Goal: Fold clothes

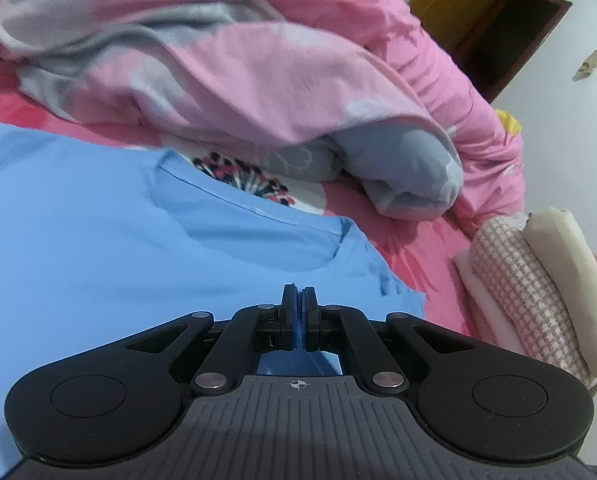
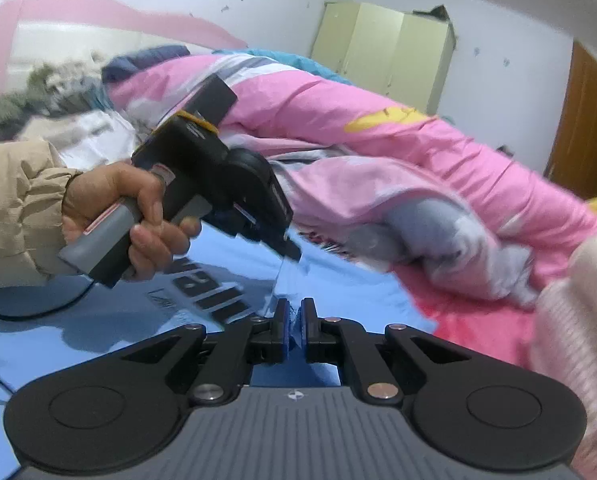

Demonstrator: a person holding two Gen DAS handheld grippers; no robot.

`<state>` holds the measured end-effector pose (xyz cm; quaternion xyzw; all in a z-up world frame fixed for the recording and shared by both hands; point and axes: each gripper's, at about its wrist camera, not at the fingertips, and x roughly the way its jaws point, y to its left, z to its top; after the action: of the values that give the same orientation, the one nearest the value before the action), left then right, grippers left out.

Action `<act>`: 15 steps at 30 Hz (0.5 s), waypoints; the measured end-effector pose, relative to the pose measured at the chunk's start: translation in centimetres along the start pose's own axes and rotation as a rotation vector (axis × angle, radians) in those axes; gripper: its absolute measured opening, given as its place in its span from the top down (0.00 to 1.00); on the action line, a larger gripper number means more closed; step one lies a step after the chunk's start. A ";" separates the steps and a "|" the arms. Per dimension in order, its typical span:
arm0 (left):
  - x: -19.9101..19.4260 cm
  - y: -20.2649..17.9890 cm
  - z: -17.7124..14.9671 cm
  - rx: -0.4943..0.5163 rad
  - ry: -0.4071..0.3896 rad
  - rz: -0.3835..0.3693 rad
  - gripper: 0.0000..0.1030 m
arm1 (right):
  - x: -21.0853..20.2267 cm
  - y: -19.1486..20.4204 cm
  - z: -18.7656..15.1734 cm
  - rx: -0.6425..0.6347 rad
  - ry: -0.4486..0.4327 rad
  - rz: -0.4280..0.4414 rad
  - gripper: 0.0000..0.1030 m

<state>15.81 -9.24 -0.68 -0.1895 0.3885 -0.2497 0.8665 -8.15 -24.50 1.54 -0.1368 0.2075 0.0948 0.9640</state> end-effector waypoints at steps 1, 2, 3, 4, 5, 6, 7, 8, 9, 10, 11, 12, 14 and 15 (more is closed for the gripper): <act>-0.5 0.1 -0.2 0.002 -0.006 0.008 1.00 | 0.2 0.0 -0.4 0.004 0.016 0.009 0.95; -0.9 0.3 -0.3 0.004 -0.012 0.016 1.00 | 0.6 0.2 -0.9 0.004 0.039 0.020 0.95; -1.2 0.5 -0.7 0.010 -0.006 0.026 1.00 | 0.9 0.4 -1.4 0.006 0.060 0.036 0.95; -1.3 0.6 -1.0 0.015 -0.001 0.038 1.00 | 1.1 0.7 -1.8 0.008 0.076 0.055 0.95; -1.3 0.7 -1.3 0.029 0.005 0.053 1.00 | 1.4 1.0 -2.1 0.006 0.094 0.076 0.95; -1.3 0.9 -1.6 0.042 0.012 0.068 1.00 | 1.6 1.3 -2.4 0.002 0.112 0.094 0.95; -1.2 1.0 -1.8 0.052 0.025 0.088 1.00 | 1.7 1.6 -2.6 -0.006 0.129 0.104 0.93; -1.1 1.3 -2.1 0.052 0.035 0.091 1.00 | 1.8 1.8 -2.7 -0.011 0.144 0.112 0.93; -1.2 1.6 -2.3 0.049 0.034 0.096 1.00 | 1.8 1.8 -2.8 -0.008 0.155 0.115 0.92; -1.3 1.9 -2.5 0.047 0.033 0.100 1.00 | 1.8 1.8 -2.9 -0.005 0.165 0.118 0.90; -1.5 2.1 -2.7 0.044 0.029 0.106 1.00 | 1.7 1.7 -3.0 0.000 0.173 0.120 0.89; -1.7 2.3 -2.8 0.041 0.024 0.112 1.00 | 1.3 1.4 -3.1 0.014 0.168 0.119 0.88; -2.3 2.7 -2.9 0.033 0.000 0.131 1.00 | 0.4 0.2 -3.1 0.060 0.146 0.103 0.82; -2.7 2.9 -3.0 0.029 -0.016 0.142 1.00 | -0.1 -0.7 -3.1 0.097 0.134 0.087 0.80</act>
<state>12.80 -5.78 -2.45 -0.1510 0.3905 -0.1916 0.8877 -9.27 -26.11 -1.00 -0.0867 0.2815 0.1171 0.9484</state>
